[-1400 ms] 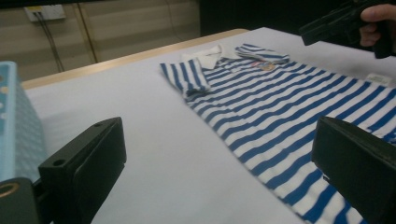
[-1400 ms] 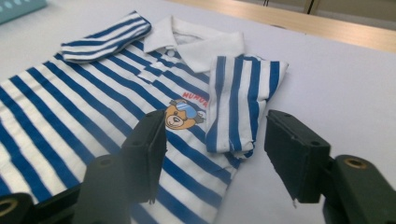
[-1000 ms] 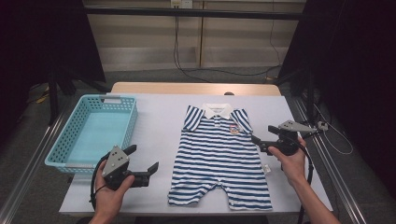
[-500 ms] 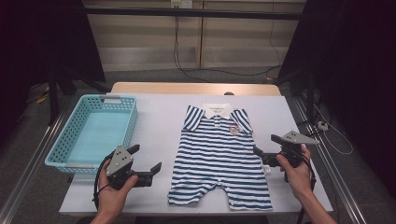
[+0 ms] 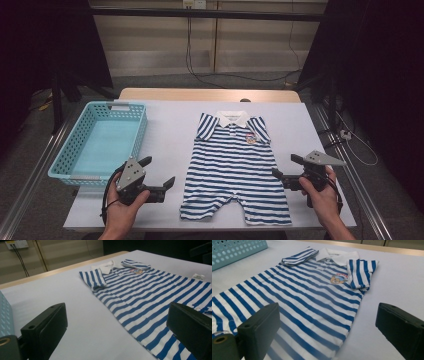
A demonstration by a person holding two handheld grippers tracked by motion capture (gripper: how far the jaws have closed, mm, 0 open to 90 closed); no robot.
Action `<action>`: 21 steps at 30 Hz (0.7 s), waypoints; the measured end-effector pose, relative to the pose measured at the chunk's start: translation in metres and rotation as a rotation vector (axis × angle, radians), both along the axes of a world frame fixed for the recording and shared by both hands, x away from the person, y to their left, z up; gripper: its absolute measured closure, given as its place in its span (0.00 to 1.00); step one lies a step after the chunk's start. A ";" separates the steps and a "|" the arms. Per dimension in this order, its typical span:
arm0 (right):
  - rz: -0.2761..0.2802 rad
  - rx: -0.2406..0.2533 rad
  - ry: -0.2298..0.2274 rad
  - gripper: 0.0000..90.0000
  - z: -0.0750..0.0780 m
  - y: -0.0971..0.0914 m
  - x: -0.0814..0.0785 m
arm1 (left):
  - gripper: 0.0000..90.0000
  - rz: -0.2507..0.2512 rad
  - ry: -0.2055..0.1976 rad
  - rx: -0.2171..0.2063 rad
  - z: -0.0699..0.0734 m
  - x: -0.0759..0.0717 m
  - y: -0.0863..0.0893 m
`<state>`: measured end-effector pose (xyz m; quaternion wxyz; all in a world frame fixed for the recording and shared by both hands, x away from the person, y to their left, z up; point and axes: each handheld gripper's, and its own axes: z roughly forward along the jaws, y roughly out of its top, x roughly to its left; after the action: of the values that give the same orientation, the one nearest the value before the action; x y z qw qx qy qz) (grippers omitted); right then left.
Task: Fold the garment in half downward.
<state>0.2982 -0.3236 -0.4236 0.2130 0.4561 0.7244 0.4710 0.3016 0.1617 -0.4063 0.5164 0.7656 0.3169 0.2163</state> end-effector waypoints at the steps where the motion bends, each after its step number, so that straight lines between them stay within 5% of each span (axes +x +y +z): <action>1: 0.000 0.000 0.006 0.06 0.000 0.000 -0.003 | 0.04 -0.002 -0.003 0.011 0.000 0.001 -0.002; 10: 0.027 -0.011 0.049 0.09 -0.001 -0.003 -0.022 | 0.04 -0.109 0.076 0.093 -0.010 0.007 -0.039; 13: 0.036 -0.021 0.066 0.09 -0.001 -0.005 -0.024 | 0.05 -0.127 0.124 0.137 -0.018 0.018 -0.048; 21: 0.049 -0.084 0.162 0.09 -0.011 -0.004 -0.019 | 0.07 -0.126 0.224 0.150 -0.034 0.041 -0.055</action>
<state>0.2796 -0.3277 -0.4343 0.1611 0.4654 0.7692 0.4071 0.3422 0.1065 -0.4402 0.4317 0.8398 0.3067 0.1195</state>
